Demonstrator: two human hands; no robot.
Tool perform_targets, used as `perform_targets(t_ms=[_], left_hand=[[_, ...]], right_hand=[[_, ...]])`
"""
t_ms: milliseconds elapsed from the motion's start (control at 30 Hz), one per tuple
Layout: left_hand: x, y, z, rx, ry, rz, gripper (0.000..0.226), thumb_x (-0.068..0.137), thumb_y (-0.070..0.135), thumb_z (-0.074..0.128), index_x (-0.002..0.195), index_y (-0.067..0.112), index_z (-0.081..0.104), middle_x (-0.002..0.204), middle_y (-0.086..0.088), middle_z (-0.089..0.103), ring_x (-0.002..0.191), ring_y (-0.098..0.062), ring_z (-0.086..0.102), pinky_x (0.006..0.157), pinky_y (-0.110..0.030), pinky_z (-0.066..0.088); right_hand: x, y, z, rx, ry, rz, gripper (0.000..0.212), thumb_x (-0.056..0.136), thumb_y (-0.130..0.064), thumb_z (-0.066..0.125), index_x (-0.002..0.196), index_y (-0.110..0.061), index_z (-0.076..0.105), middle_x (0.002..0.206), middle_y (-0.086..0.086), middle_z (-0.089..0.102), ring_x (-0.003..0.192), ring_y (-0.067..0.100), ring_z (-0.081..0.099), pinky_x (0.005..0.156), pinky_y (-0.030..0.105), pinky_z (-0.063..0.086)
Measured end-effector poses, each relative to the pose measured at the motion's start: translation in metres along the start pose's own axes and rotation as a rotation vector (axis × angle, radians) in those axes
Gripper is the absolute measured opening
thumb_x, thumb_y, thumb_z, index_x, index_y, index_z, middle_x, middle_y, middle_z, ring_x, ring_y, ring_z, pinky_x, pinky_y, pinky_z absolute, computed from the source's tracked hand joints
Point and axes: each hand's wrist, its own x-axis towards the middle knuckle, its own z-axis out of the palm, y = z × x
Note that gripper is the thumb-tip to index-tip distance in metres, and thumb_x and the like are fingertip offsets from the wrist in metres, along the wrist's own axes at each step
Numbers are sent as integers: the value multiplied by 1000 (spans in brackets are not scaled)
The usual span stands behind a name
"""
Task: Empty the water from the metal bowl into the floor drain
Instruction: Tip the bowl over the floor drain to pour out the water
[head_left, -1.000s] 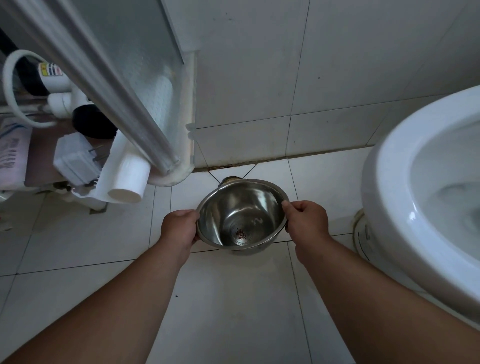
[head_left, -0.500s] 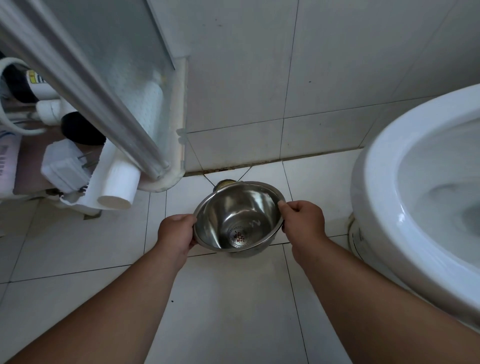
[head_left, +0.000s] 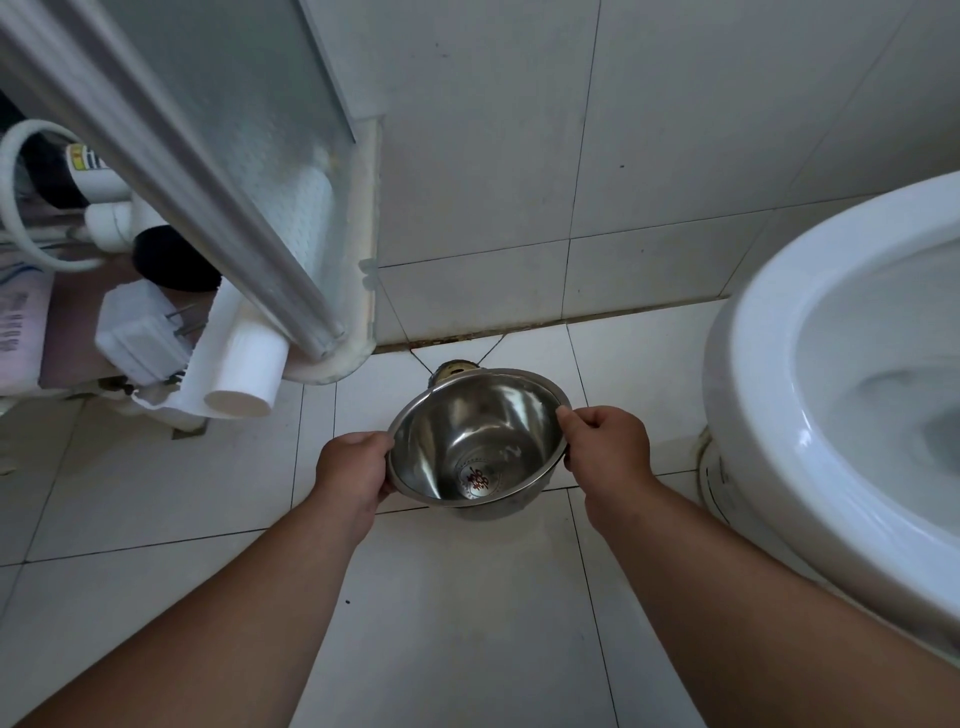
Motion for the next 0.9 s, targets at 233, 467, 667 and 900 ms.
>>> perform_targets(t_ms=[233,467,667,900], left_hand=[[2,0,-1,13,-6,1,15,88,3,66,82,1,80,61,-6,70,68,-29,62,52,-28,56],[5,-3,-4,58,4,-13,24,87,7,63,97,-9,78,80,-19,68,79,-32,61,73,-44,54],[4,0,-5,96,5,-7,16,90,8,61,82,1,73,73,-14,59,69,-30,52,53,-29,46],[2,0,-3,94,-13,0,14,90,7,59,79,4,68,75,-14,53,67,-29,46,50,-27,40]], right_hand=[[-2,-1,1,35,5,10,40,103,-23,70,85,12,70,68,13,60,65,26,53,68,39,48],[-4,-1,1,39,9,7,42,103,-23,69,80,11,69,65,10,59,63,25,53,67,39,47],[-6,-1,2,46,17,20,39,104,-25,69,79,5,73,66,8,64,64,24,57,67,38,49],[-7,-2,2,40,26,23,41,105,-25,69,79,6,74,65,8,64,63,24,56,69,40,51]])
